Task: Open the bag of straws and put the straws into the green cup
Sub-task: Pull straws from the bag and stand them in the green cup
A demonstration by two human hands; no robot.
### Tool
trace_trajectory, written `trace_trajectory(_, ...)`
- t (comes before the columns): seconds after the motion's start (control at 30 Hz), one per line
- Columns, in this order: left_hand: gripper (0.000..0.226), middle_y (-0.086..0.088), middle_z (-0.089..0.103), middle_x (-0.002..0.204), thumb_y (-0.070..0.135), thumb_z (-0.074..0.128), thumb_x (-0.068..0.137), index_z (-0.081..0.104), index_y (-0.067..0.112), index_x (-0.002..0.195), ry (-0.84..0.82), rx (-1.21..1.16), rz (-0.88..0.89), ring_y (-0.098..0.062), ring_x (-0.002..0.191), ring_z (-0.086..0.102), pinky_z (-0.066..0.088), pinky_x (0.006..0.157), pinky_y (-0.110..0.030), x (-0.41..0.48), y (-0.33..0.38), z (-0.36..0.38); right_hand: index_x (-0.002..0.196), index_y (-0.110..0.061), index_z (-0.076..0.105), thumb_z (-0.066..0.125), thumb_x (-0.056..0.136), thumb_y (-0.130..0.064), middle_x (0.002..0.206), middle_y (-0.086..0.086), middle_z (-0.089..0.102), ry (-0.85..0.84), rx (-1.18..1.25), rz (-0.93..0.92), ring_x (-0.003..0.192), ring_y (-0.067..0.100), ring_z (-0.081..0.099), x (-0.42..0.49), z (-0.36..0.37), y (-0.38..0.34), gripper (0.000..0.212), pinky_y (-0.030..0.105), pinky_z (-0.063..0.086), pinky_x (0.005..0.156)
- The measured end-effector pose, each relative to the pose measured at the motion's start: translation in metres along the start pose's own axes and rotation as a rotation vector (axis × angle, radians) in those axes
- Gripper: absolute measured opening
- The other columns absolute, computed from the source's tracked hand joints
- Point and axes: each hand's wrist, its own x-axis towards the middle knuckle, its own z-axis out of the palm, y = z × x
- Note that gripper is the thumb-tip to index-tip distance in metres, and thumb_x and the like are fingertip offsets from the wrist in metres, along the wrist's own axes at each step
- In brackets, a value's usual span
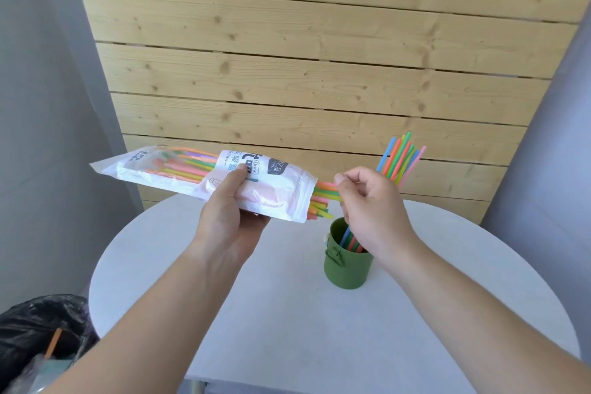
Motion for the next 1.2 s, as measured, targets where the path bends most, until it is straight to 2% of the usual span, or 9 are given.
trace_trajectory(0.1, 0.033, -0.013, 0.072, 0.131, 0.014, 0.062, 0.101, 0.061, 0.007, 0.133, 0.016, -0.025, -0.002, -0.031, 0.121, 0.069, 0.052, 0.107, -0.054, 0.003, 0.002, -0.002, 0.075, -0.014, 0.058, 0.059, 0.097, -0.030, 0.052, -0.007, 0.047, 0.078, 0.091, 0.016, 0.050, 0.016, 0.040, 0.002, -0.003, 0.000, 0.027, 0.030, 0.035, 0.056)
trace_trajectory(0.23, 0.026, -0.011, 0.074, 0.126, 0.014, 0.061, 0.101, 0.064, 0.009, 0.126, 0.013, -0.036, -0.015, -0.029, 0.120, 0.070, 0.053, 0.106, -0.052, 0.002, -0.002, -0.001, 0.078, -0.017, 0.061, 0.066, 0.091, -0.039, 0.053, -0.004, 0.051, -0.018, 0.194, 0.130, 0.046, 0.014, 0.040, -0.001, -0.002, -0.001, 0.026, 0.028, 0.031, 0.049)
trace_trajectory(0.37, 0.027, -0.013, 0.072, 0.130, 0.014, 0.062, 0.101, 0.063, 0.009, 0.128, 0.013, -0.035, -0.013, -0.029, 0.120, 0.070, 0.052, 0.106, -0.052, 0.003, -0.002, -0.002, 0.085, -0.016, 0.066, 0.066, 0.092, -0.029, 0.055, -0.004, 0.054, -0.003, 0.157, 0.097, 0.041, 0.007, 0.044, 0.000, -0.001, 0.001, 0.014, 0.026, 0.034, 0.050)
trace_trajectory(0.5, 0.018, -0.013, 0.072, 0.128, 0.014, 0.061, 0.101, 0.065, 0.011, 0.118, 0.025, -0.044, 0.002, -0.030, 0.119, 0.071, 0.051, 0.107, -0.055, 0.006, 0.002, -0.005, 0.082, -0.009, 0.062, 0.064, 0.095, -0.020, 0.054, 0.002, 0.049, 0.050, 0.279, 0.160, 0.040, 0.012, 0.037, 0.002, -0.010, -0.004, 0.016, 0.023, 0.030, 0.042)
trace_trajectory(0.6, 0.016, -0.012, 0.074, 0.126, 0.014, 0.061, 0.101, 0.065, 0.011, 0.116, 0.033, -0.053, -0.003, -0.030, 0.119, 0.071, 0.050, 0.108, -0.056, 0.006, 0.001, -0.004, 0.084, -0.008, 0.062, 0.068, 0.093, -0.023, 0.055, 0.003, 0.051, -0.009, 0.338, 0.192, 0.041, 0.013, 0.037, -0.003, -0.011, -0.006, 0.018, 0.023, 0.030, 0.040)
trace_trajectory(0.77, 0.015, -0.011, 0.078, 0.113, 0.012, 0.061, 0.101, 0.065, 0.010, 0.115, 0.038, -0.054, -0.022, -0.027, 0.115, 0.072, 0.052, 0.107, -0.053, 0.005, -0.001, -0.003, 0.090, -0.008, 0.065, 0.067, 0.094, -0.020, 0.053, 0.001, 0.055, -0.024, 0.287, 0.149, 0.041, 0.013, 0.040, -0.004, -0.010, -0.008, 0.013, 0.023, 0.034, 0.040)
trace_trajectory(0.93, 0.009, -0.006, 0.081, 0.091, 0.011, 0.062, 0.101, 0.066, 0.011, 0.108, 0.081, -0.069, -0.026, -0.023, 0.100, 0.076, 0.053, 0.105, -0.050, 0.006, 0.003, -0.004, 0.083, -0.009, 0.063, 0.065, 0.094, -0.016, 0.053, 0.001, 0.052, 0.023, 0.290, 0.115, 0.039, 0.011, 0.039, 0.001, -0.017, -0.008, 0.013, 0.022, 0.033, 0.041)
trace_trajectory(1.07, 0.008, -0.007, 0.080, 0.094, 0.011, 0.063, 0.100, 0.066, 0.012, 0.107, 0.097, -0.093, -0.027, -0.023, 0.110, 0.074, 0.054, 0.104, -0.049, 0.008, 0.006, -0.006, 0.082, -0.009, 0.062, 0.065, 0.095, -0.013, 0.055, 0.005, 0.051, 0.027, 0.305, 0.094, 0.038, 0.010, 0.039, 0.002, -0.022, -0.008, 0.014, 0.021, 0.033, 0.040)
trace_trajectory(1.2, 0.008, -0.006, 0.081, 0.091, 0.011, 0.065, 0.099, 0.066, 0.012, 0.107, 0.137, -0.095, -0.013, -0.024, 0.100, 0.076, 0.057, 0.100, -0.047, 0.010, 0.011, -0.008, 0.081, -0.009, 0.062, 0.064, 0.095, -0.012, 0.051, 0.001, 0.050, 0.023, 0.296, 0.075, 0.038, 0.011, 0.036, 0.006, -0.032, -0.009, 0.014, 0.021, 0.031, 0.040)
